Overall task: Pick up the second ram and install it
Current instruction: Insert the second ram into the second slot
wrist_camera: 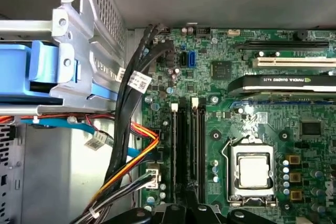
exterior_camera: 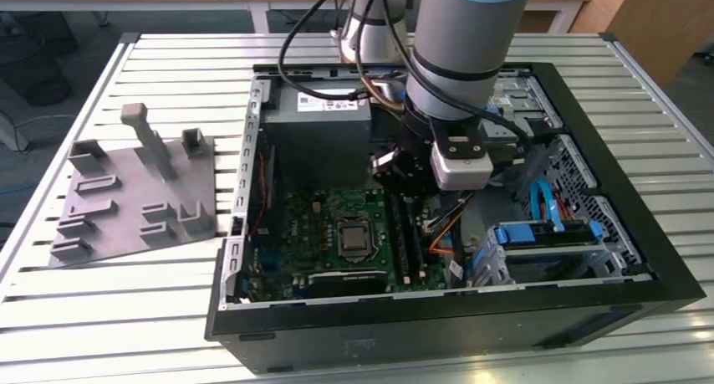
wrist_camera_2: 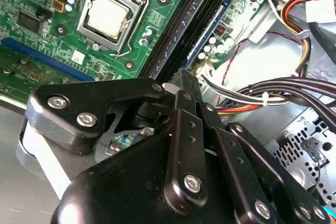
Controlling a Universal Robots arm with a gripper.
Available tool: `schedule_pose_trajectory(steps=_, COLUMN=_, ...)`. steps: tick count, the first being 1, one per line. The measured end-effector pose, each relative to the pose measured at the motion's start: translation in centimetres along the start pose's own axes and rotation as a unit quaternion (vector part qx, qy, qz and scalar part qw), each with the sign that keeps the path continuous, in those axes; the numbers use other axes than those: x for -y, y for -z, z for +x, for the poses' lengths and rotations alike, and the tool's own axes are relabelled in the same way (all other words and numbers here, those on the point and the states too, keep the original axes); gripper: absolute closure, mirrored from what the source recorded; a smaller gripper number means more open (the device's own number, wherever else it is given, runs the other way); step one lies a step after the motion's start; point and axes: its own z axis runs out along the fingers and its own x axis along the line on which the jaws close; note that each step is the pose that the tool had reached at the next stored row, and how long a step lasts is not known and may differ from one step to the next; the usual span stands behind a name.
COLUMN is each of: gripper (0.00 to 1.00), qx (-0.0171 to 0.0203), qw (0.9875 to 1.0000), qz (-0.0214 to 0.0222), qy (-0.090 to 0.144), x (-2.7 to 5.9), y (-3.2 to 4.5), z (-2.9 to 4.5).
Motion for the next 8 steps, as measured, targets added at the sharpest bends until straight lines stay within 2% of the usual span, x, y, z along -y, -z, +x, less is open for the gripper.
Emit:
schedule_pose_trajectory(steps=2, gripper=0.9, qx=-0.0004, qw=1.0, qz=0.0012, qy=0.0, x=-0.01, y=0.02, z=-0.04)
schedule_pose_trajectory(steps=3, gripper=0.9, qx=-0.0006, qw=1.0, qz=0.0071, qy=0.0, x=-0.01, y=0.01, z=-0.13)
schedule_pose_trajectory(steps=4, gripper=0.9, qx=-0.0005, qw=0.9999, qz=0.0167, qy=0.0, x=-0.01, y=0.01, z=-0.25)
schedule_pose_trajectory(steps=5, gripper=0.9, qx=-0.0005, qw=0.9997, qz=0.0233, qy=0.0, x=-0.01, y=0.01, z=-0.45)
schedule_pose_trajectory(steps=6, gripper=0.9, qx=-0.0005, qw=0.9997, qz=0.0253, qy=0.0, x=-0.02, y=0.01, z=-0.78)
schedule_pose_trajectory(steps=8, gripper=0.9, qx=-0.0011, qw=0.9997, qz=0.0256, qy=0.0, x=-0.02, y=-0.03, z=-1.61)
